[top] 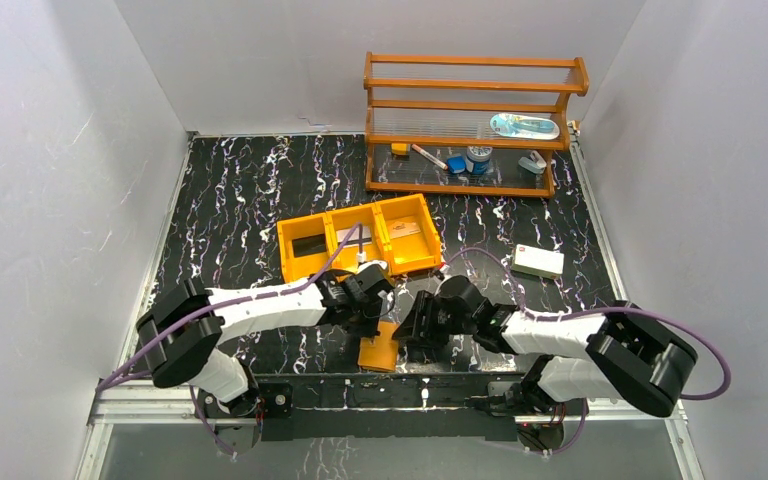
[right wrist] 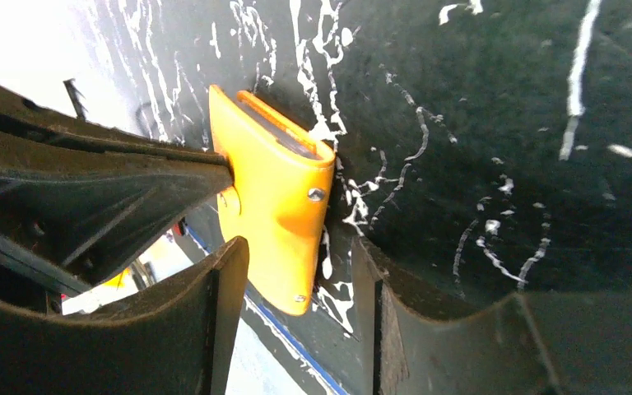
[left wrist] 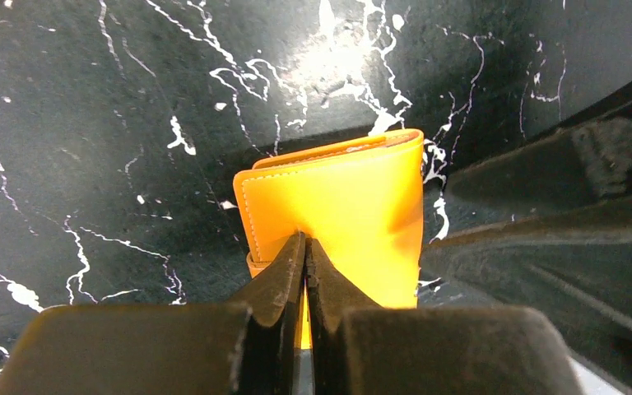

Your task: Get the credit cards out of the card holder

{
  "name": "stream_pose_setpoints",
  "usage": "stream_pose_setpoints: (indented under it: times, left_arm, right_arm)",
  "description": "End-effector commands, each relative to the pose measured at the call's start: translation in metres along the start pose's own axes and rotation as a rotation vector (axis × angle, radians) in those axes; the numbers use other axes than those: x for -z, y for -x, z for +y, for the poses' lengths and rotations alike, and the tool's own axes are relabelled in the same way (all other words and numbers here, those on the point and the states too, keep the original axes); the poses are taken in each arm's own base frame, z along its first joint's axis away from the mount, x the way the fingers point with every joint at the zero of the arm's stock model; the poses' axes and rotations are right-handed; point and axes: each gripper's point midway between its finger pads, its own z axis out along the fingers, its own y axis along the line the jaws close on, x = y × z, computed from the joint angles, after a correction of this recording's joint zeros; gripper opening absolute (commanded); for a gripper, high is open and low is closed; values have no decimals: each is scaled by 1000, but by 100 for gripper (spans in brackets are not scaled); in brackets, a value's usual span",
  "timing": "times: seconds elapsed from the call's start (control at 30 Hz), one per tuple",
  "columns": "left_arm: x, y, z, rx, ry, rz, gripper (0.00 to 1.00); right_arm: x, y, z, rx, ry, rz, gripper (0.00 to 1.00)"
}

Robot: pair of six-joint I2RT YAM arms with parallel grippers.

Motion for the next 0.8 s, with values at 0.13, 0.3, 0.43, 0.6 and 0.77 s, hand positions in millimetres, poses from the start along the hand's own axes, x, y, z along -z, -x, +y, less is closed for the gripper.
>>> stream_pose_setpoints:
  times: [0.13, 0.3, 0.43, 0.6, 0.77]
  left_arm:
    - [3, 6, 12, 81, -3, -52, 0]
    - [-3, -4, 14, 97, -10, -22, 5]
    - [11, 4, 17, 100, 3, -58, 37]
    - [29, 7, 20, 58, 35, -45, 62]
    - [27, -7, 23, 11, 67, 49, 62]
  right_arm:
    - [-15, -28, 6, -50, 15, 69, 61]
    - [-32, -25, -19, -94, -127, 37, 46]
    - [-36, -14, -32, -109, -218, -18, 28]
    - [-33, -9, -33, -114, -228, -51, 20]
    - [-34, -7, -29, -114, -220, -52, 19]
